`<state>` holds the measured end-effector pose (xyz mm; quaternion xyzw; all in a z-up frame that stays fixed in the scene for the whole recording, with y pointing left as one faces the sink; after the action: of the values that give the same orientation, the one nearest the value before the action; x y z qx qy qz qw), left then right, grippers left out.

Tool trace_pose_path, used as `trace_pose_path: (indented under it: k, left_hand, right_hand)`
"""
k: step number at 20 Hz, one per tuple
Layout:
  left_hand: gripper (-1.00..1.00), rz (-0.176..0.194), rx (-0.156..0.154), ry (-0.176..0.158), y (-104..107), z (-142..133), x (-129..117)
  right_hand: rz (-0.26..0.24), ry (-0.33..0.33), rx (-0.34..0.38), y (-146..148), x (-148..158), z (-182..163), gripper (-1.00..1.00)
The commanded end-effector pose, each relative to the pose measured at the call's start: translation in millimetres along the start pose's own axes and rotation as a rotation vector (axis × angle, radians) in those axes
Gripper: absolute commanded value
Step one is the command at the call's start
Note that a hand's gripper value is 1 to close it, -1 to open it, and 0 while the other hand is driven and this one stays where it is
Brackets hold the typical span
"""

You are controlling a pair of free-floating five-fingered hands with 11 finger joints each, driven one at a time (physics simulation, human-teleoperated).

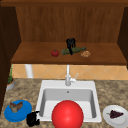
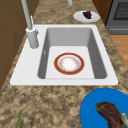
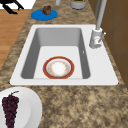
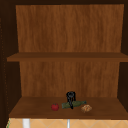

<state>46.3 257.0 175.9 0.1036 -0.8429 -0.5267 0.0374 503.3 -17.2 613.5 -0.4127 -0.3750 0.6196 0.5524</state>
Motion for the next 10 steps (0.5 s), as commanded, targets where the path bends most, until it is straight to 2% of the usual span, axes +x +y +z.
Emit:
trace_pose_path:
  k: [1, 6, 10]
  left_hand:
    - [0.00, 0.000, 0.000, 0.000, 0.0, 0.0, 0.0]
    - [0.00, 0.000, 0.000, 0.000, 0.0, 0.0, 0.0]
    - [0.00, 0.000, 0.000, 0.000, 0.0, 0.0, 0.0]
  right_hand:
    - [-0.046, 0.051, 0.008, -26.2, 4.9, 10.4, 1.00]
    - [-0.024, 0.040, 0.070, -57.2, 1.7, 30.0, 1.00]
    - [-0.011, 0.027, 0.079, -83.8, -10.5, 43.8, 1.00]
